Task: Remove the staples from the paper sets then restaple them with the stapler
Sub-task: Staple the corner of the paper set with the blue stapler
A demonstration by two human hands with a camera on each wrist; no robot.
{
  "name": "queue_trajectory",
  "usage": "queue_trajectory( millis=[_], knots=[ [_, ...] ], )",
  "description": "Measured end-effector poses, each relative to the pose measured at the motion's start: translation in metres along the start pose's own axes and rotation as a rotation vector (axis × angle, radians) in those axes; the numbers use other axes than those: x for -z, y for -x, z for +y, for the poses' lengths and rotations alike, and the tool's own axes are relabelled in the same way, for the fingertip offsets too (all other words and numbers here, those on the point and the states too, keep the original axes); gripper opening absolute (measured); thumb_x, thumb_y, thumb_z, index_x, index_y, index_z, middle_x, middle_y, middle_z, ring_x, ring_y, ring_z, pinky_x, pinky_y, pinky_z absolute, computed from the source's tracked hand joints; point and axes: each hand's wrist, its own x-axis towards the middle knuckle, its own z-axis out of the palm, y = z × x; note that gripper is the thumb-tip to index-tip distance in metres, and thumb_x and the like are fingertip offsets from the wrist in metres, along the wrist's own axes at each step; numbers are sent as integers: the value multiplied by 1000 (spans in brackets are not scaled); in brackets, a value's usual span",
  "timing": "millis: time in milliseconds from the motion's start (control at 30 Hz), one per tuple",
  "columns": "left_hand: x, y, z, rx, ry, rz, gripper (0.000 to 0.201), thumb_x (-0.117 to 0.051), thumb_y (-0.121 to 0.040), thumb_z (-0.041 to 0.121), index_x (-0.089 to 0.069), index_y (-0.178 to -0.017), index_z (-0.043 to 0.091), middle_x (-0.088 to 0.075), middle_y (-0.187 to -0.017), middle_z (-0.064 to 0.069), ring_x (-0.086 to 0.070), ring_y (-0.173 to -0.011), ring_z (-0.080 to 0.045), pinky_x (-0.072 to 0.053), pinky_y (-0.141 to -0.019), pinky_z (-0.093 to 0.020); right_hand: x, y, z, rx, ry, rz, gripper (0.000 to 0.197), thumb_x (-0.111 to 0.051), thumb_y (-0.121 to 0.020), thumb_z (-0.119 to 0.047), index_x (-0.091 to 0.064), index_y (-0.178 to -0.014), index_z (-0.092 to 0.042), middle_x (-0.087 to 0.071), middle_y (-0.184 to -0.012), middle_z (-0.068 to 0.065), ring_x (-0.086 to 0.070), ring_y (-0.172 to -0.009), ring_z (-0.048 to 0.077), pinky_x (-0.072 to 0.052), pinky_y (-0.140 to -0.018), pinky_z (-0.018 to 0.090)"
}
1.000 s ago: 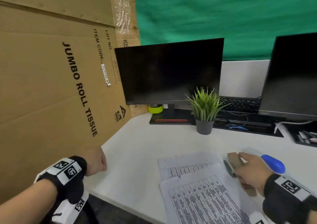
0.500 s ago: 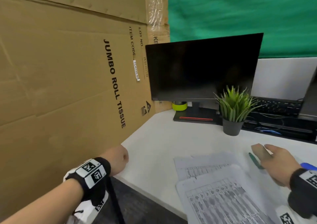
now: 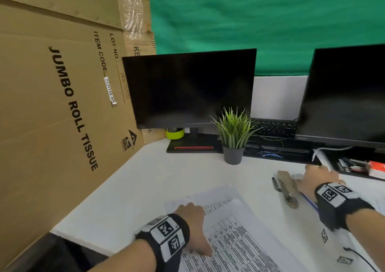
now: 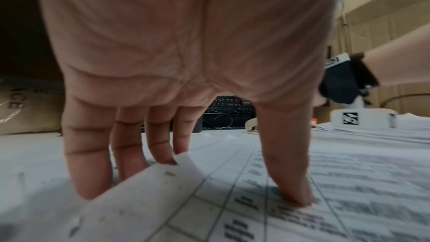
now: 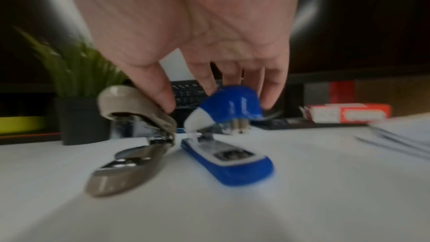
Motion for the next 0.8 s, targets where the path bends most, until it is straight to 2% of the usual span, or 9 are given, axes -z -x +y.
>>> queue_trajectory(
  millis=[100,200,300,367,433,600,667,733,800],
  knots=[
    [1,-6,1,40,33,-11,72,-78,-71,52,-48,-123,13,-56,-120,-2,-57,-106,-20,-52,-93,-36,-16,-9,25,-18,-69,-135,33,-53,-91,-31,-57,-115,-9,-63,-111,11,-60,-101,27,-44,-78,28],
    [1,-9,-2,52,83,-36,87,-80,-67,55,-41,-133,14,-54,-124,0,-56,-111,-20,-50,-95,-38,-17,-10,47,-154,-328,-70,28,-59,-90,-26,-61,-98,0,-65,-98,17,-60,-86,31,-42,-70,30],
    [1,-12,-6,51,105,-46,92,-81,-65,57,-40,-135,14,-53,-127,1,-54,-114,-20,-48,-97,-38,3,5,51,-176,-1174,-18,12,-64,-85,-3,-58,-77,4,-60,-86,26,-59,-76,34,-56,-66,39],
    [4,-13,-5,35,103,-61,91,-81,-66,56,-41,-136,13,-52,-128,1,-53,-114,-19,-47,-99,-37,30,30,39,-96,-1632,-75,6,-57,-86,7,-55,-91,4,-58,-96,23,-59,-83,30,-59,-74,43],
    [6,-11,-2,23,94,-67,89,-82,-67,54,-43,-135,12,-52,-120,2,-54,-107,-18,-47,-98,-35,49,59,22,-8,-1810,-204,20,-47,-87,14,-49,-102,2,-56,-97,20,-58,-90,28,-55,-81,46],
    [3,-11,-3,37,132,-31,99,-85,-62,53,-33,-138,15,-51,-129,-1,-54,-115,-22,-47,-98,-41,23,125,-15,94,-1635,-706,38,-52,-73,20,-61,-104,0,-65,-80,14,-63,-74,28,-57,-71,47],
    [1,-9,-2,21,152,-19,95,-83,-66,50,-33,-137,15,-50,-132,-1,-53,-117,-23,-47,-98,-39,-2,142,-25,119,-1468,-751,34,-53,-74,21,-61,-103,6,-64,-82,18,-61,-74,29,-55,-61,38],
    [1,-7,-1,-13,185,25,79,-80,-72,44,-40,-134,15,-52,-131,0,-54,-117,-22,-46,-95,-33,-18,153,-32,161,-1307,-731,34,-59,-61,13,-60,-95,13,-60,-77,20,-57,-69,29,-48,-60,35],
    [3,-6,-3,-101,246,90,55,-78,-77,35,-56,-122,13,-61,-115,-1,-60,-107,-21,-46,-84,-27,-20,158,-35,166,-1223,-679,31,-59,-51,6,-60,-82,8,-58,-68,17,-56,-63,25,-47,-61,32]
  ],
)
